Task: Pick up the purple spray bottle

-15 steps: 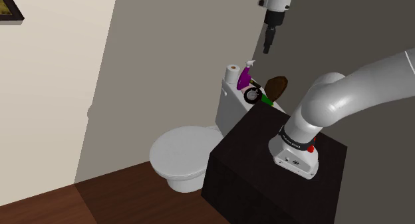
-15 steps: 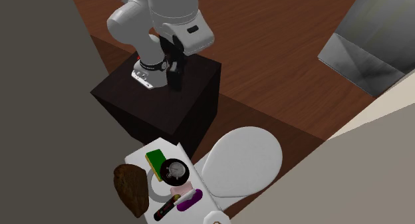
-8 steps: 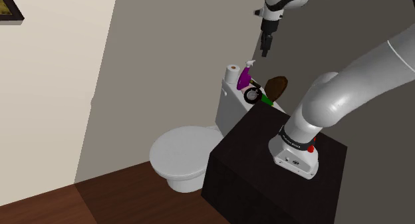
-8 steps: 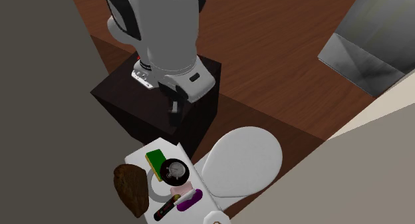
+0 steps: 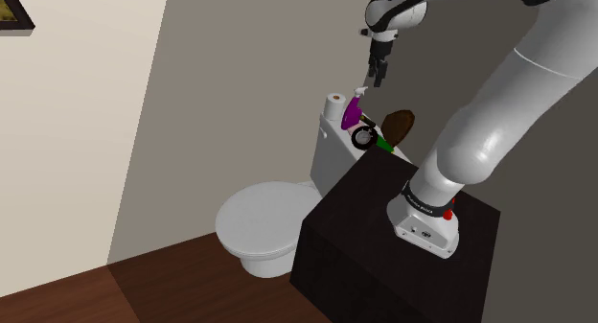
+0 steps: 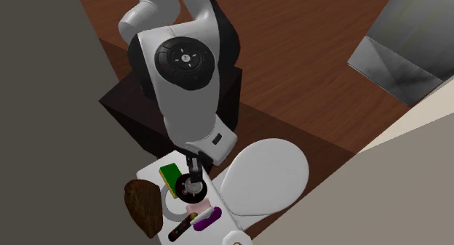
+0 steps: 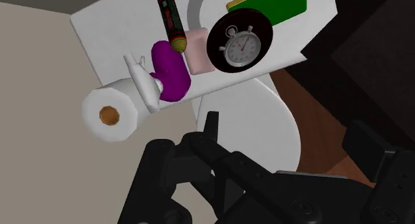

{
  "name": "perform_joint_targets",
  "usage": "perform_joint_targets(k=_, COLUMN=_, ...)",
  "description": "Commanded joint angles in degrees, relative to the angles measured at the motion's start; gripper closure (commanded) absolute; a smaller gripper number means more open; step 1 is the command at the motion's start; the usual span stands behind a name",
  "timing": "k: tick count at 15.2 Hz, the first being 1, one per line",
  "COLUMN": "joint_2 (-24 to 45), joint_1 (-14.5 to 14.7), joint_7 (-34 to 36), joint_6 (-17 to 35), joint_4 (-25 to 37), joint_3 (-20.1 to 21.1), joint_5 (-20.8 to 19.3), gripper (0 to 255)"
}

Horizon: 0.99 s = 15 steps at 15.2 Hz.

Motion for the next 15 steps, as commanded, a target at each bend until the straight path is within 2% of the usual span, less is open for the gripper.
perform_joint_targets(k=1, joint_2=6.7, joint_1=0.2, joint_7=-6.4, joint_6=2.8, joint_4=3.0, joint_3=-1.5, joint_5=4.3, gripper=0)
perform_joint_targets(k=4, joint_2=15.5, joint_1=-1.8, joint_7=-15.0, joint_6=5.5, joint_4=7.6, joint_3=-1.1, joint_5=10.7, gripper=0)
perform_joint_targets(k=9, joint_2=28.4, joint_1=-8.2, joint_7=-26.4, joint_6=7.7, joint_4=17.0, joint_3=3.3, joint_5=18.8, gripper=0)
perform_joint_targets(k=11, joint_2=32.0, joint_1=-10.3, joint_7=-29.1, joint_6=7.9, joint_4=20.4, joint_3=4.9, joint_5=20.5, gripper=0)
perform_joint_targets(k=15, joint_2=34.1, joint_1=-11.2, joint_7=-29.6, joint_6=10.2, joint_4=19.9, joint_3=6.0, joint_5=21.8, gripper=0)
